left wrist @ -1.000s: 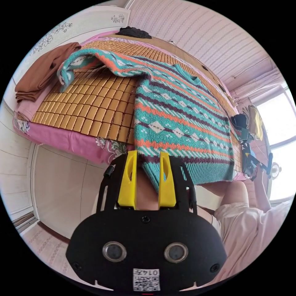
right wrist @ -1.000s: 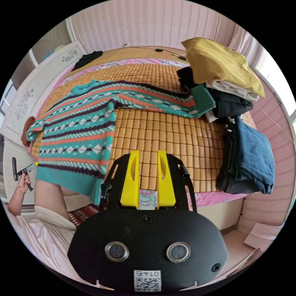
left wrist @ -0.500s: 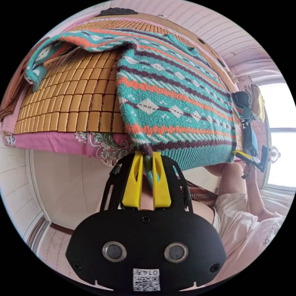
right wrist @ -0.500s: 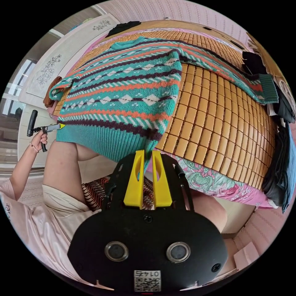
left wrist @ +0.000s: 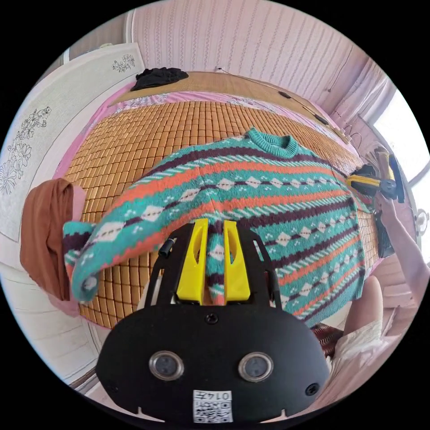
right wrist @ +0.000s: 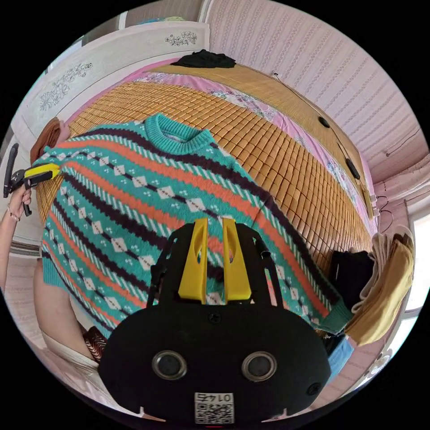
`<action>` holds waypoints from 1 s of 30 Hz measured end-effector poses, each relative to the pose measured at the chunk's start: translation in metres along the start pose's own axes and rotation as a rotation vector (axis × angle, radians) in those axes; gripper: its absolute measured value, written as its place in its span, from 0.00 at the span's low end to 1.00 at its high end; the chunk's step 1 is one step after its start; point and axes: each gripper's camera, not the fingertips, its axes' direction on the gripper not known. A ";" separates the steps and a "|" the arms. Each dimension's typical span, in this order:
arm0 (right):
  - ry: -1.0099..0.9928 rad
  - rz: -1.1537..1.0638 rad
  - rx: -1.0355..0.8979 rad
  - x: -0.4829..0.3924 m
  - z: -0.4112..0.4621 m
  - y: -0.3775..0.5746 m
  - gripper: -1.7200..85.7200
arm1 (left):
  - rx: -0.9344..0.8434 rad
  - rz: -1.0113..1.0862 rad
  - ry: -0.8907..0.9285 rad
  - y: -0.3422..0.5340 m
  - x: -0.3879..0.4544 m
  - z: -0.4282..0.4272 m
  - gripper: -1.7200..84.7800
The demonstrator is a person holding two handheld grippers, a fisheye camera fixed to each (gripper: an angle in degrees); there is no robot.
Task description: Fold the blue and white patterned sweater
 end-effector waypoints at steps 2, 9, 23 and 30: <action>0.021 0.042 -0.032 0.003 0.037 -0.044 0.06 | -0.051 -0.005 -0.042 -0.023 0.001 0.029 0.07; 0.234 0.021 -0.121 0.009 0.114 -0.075 0.01 | -0.050 0.080 -0.084 -0.074 0.015 0.069 0.01; 0.038 -0.064 -0.009 -0.040 0.068 -0.045 0.01 | 0.269 -0.190 0.197 0.029 -0.056 -0.034 0.01; 0.042 -0.465 0.011 -0.188 0.060 -0.059 0.02 | 0.208 -0.596 -0.082 0.111 -0.215 -0.061 0.09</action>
